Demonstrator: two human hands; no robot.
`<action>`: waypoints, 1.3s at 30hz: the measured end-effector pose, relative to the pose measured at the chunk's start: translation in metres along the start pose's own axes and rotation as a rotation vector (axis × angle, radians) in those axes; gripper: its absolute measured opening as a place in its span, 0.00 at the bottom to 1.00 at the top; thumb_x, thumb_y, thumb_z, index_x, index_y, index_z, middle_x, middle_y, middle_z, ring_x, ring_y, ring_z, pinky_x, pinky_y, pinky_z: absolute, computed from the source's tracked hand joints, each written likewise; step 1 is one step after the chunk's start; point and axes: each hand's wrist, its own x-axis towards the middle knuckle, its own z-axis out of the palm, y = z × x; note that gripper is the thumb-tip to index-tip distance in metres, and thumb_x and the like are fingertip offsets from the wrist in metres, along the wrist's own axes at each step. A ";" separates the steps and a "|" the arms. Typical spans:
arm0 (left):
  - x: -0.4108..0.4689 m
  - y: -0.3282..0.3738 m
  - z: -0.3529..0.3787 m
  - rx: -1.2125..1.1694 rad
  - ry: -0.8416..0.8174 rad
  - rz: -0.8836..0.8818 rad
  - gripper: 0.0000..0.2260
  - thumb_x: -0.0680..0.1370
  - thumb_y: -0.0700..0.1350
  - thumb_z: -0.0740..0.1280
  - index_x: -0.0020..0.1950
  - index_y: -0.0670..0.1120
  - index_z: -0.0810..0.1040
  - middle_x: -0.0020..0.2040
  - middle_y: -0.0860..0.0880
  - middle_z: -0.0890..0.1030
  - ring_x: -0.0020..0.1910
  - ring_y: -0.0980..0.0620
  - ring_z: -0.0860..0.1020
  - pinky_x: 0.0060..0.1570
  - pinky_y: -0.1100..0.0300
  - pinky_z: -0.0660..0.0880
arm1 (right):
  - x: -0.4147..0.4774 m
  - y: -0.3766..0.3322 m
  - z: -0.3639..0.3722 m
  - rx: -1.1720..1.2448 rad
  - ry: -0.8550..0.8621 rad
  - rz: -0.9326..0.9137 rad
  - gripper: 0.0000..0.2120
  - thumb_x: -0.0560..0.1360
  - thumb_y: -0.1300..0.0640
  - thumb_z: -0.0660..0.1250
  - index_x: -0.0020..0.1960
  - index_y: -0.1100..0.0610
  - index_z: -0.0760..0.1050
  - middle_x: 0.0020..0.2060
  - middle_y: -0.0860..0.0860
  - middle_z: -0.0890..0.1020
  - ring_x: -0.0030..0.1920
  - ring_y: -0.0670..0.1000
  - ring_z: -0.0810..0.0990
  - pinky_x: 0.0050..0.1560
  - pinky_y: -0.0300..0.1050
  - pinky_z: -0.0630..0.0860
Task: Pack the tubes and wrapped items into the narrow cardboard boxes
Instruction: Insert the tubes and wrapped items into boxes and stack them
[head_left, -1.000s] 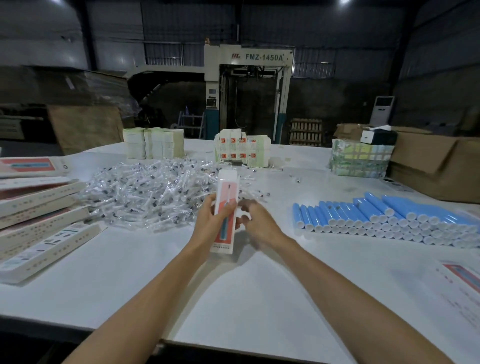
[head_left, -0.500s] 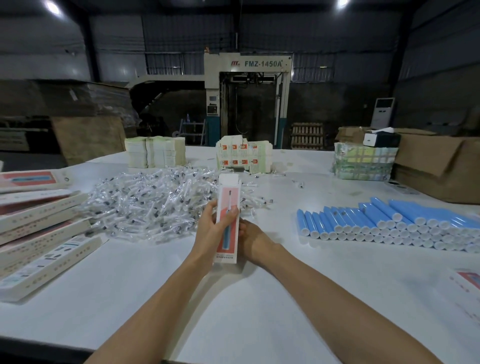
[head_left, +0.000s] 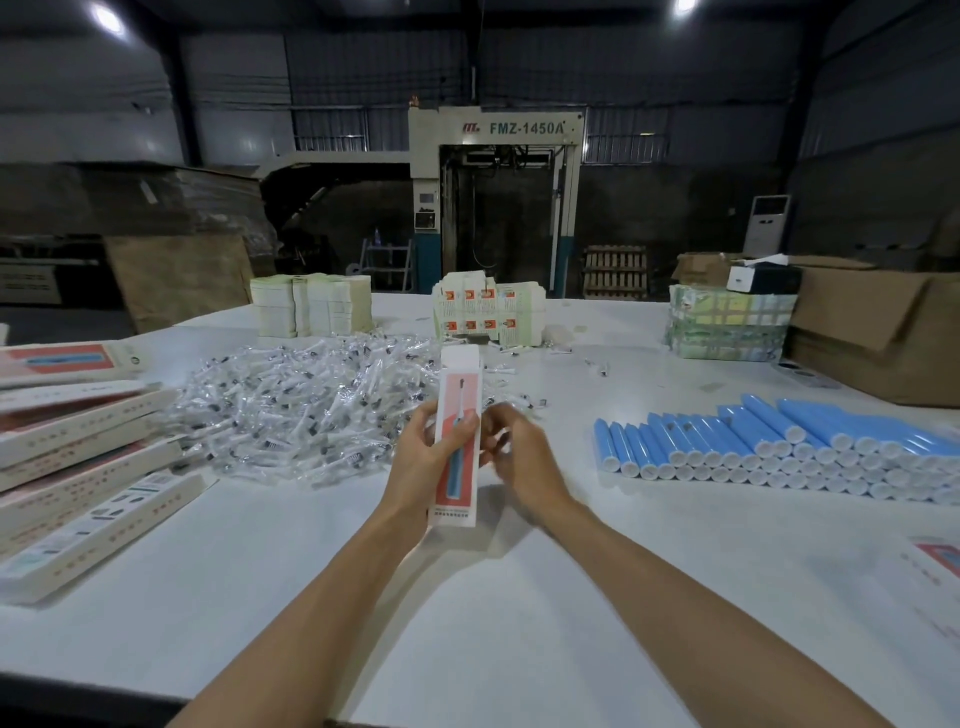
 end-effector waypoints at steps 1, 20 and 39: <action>-0.001 0.000 0.001 -0.020 -0.013 -0.004 0.27 0.75 0.53 0.81 0.69 0.48 0.77 0.55 0.45 0.89 0.49 0.43 0.89 0.45 0.55 0.85 | 0.002 -0.002 -0.011 -0.078 0.133 -0.013 0.04 0.85 0.53 0.64 0.51 0.49 0.74 0.44 0.44 0.80 0.42 0.42 0.80 0.44 0.33 0.77; -0.016 -0.013 0.024 0.041 -0.182 0.037 0.24 0.76 0.49 0.82 0.68 0.52 0.77 0.60 0.44 0.88 0.52 0.35 0.88 0.57 0.38 0.85 | 0.010 -0.130 -0.075 -0.224 0.272 -0.293 0.06 0.81 0.60 0.70 0.57 0.55 0.80 0.41 0.50 0.84 0.41 0.48 0.84 0.42 0.40 0.81; -0.014 -0.012 0.023 0.002 -0.141 -0.001 0.28 0.75 0.49 0.81 0.71 0.50 0.74 0.60 0.49 0.88 0.52 0.37 0.88 0.56 0.39 0.85 | -0.020 -0.066 -0.060 -0.262 0.312 -0.194 0.14 0.83 0.58 0.67 0.68 0.51 0.76 0.60 0.47 0.74 0.58 0.42 0.76 0.53 0.27 0.70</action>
